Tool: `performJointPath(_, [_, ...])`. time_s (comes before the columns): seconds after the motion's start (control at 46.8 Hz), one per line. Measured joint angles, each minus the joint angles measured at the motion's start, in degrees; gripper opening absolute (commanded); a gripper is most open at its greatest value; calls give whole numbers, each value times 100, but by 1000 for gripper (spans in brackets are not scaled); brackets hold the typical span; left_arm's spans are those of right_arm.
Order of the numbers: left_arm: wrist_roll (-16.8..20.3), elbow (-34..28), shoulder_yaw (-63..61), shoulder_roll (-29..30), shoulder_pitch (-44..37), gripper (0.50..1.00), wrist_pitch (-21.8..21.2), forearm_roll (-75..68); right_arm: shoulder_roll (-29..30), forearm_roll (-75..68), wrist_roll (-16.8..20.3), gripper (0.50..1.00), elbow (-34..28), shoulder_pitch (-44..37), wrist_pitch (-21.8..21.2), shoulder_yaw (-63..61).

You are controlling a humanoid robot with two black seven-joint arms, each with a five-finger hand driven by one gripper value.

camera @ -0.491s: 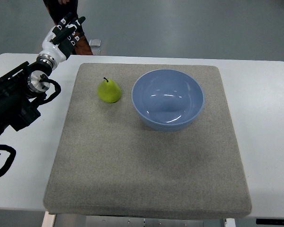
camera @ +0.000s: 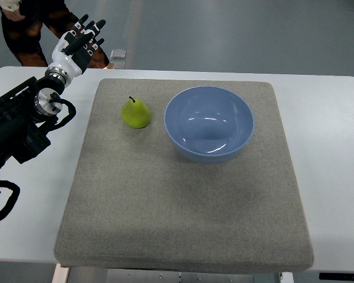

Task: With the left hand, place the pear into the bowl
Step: 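Raise the left hand and open its fingers above the mat edge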

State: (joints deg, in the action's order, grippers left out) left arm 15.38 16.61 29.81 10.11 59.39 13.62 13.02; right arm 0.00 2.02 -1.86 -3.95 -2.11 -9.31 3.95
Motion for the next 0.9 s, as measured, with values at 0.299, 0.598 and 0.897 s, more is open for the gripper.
performJointPath(0.299, [0,0,-2,0,26,988,5,-25,0,0,1,926,0,0,0,0])
performJointPath(0.598, [0,0,-2,7,28,990,5,-25,0,0,0,926,0,0,0,0])
performJointPath(0.897, [0,-1,0,8,28,990,5,-4,0,0,0,926,0,0,0,0])
